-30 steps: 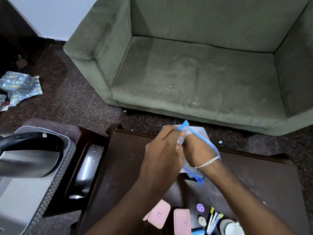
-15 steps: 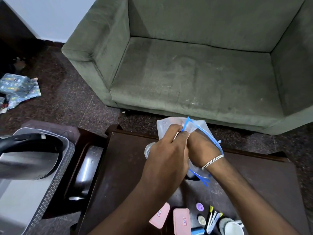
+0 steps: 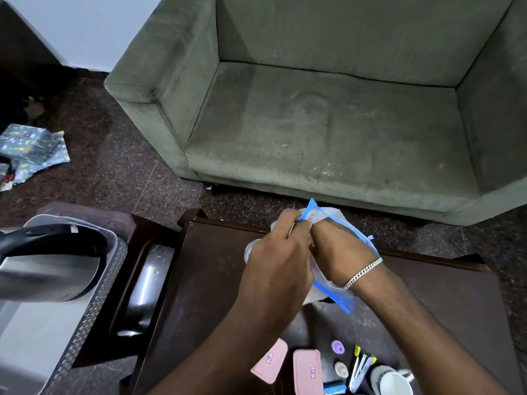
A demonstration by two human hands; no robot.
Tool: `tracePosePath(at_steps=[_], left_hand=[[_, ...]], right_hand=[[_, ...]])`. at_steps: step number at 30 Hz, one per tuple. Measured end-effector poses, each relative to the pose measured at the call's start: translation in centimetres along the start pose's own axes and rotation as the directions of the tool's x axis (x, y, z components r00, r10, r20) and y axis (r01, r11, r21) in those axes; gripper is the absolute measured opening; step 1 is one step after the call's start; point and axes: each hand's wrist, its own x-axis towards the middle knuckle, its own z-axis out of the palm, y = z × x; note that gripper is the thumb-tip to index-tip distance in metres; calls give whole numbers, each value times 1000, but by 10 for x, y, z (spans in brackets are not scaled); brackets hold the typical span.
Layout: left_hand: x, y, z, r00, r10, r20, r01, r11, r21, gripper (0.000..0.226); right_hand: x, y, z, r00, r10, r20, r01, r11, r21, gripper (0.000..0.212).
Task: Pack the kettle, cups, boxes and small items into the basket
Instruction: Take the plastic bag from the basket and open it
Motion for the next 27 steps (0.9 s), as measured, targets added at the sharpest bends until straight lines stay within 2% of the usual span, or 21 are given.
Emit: tracePosePath(at_steps=[4,8,10,12,15,17,22,25,27], left_hand=[[0,-9,2,999,-43,27,43,999,-6,18],[-1,-8,1,997,-71,42,70,997,19,15],[1,-10,0,994,-104,23,103,994,22,14],[4,-16,-3,991,-136,5,136,990,42,17],[6,-22,-5,985,-155,-75,155,988,-13,26],[7,-22,-5,978,-144,-151,143,990,-15,31],[7,-27,-1,970,-111,-219,116,993,11,31],[6,-27,0,968,-104,-230,110,994,10,32],[4,-26,0,971,-92,-219,102,994,33,31]], right_hand=[[-10,-6,-17,979,-150,137,156,987,-36,35],[-19,-14,-27,981,-186,56,191,977,-92,13],[-25,-12,-33,974,-225,-29,221,970,-106,23],[-31,-10,-38,949,-245,-199,254,967,18,33],[-37,-7,-39,885,-143,-443,281,923,262,33],[-38,0,-36,856,-13,-517,263,872,413,32],[-35,21,-40,861,181,-476,293,589,753,33],[-32,29,-41,905,288,-313,218,319,922,59],[-34,35,-42,950,267,-160,110,193,975,72]])
